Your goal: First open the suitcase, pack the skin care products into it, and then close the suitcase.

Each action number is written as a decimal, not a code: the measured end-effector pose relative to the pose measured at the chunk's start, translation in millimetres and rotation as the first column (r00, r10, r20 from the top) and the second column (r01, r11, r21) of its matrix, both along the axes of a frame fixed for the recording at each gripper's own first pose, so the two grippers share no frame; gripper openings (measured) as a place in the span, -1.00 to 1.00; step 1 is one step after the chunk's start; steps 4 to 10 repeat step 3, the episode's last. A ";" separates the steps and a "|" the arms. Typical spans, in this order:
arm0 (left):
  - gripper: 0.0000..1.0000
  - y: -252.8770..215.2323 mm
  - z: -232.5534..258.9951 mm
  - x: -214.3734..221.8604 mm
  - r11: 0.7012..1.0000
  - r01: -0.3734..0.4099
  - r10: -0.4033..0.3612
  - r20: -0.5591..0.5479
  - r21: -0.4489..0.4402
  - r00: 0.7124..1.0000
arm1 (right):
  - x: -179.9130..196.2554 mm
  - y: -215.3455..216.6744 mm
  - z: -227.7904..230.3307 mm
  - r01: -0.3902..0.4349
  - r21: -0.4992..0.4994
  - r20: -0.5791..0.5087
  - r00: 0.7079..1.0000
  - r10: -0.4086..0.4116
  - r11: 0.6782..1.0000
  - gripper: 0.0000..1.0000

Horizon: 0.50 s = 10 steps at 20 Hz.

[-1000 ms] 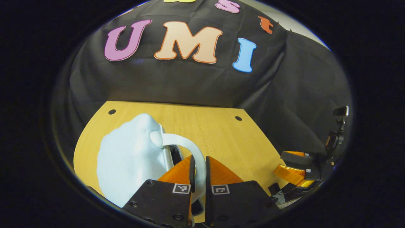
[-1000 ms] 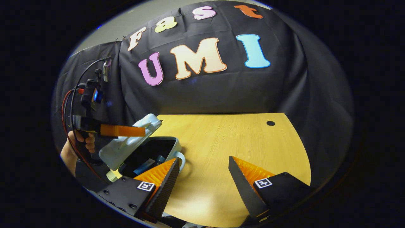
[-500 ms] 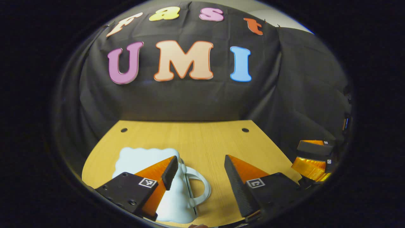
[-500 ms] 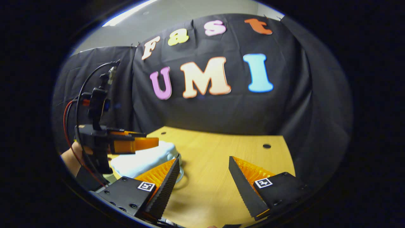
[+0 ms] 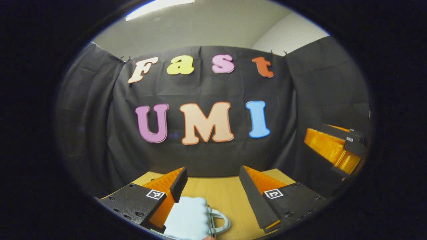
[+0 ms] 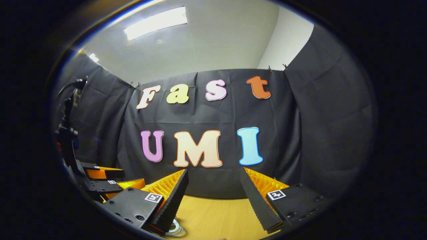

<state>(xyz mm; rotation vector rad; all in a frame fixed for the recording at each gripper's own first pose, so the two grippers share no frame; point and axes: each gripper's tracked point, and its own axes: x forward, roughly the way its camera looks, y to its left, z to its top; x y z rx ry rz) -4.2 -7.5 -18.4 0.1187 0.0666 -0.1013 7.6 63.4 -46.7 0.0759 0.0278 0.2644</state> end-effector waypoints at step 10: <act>0.92 4.8 12.8 -0.6 1.000 0.021 -0.020 0.016 -0.020 1.000 | -10.9 5.9 12.9 0.033 -0.032 0.012 0.999 -0.033 0.999 0.94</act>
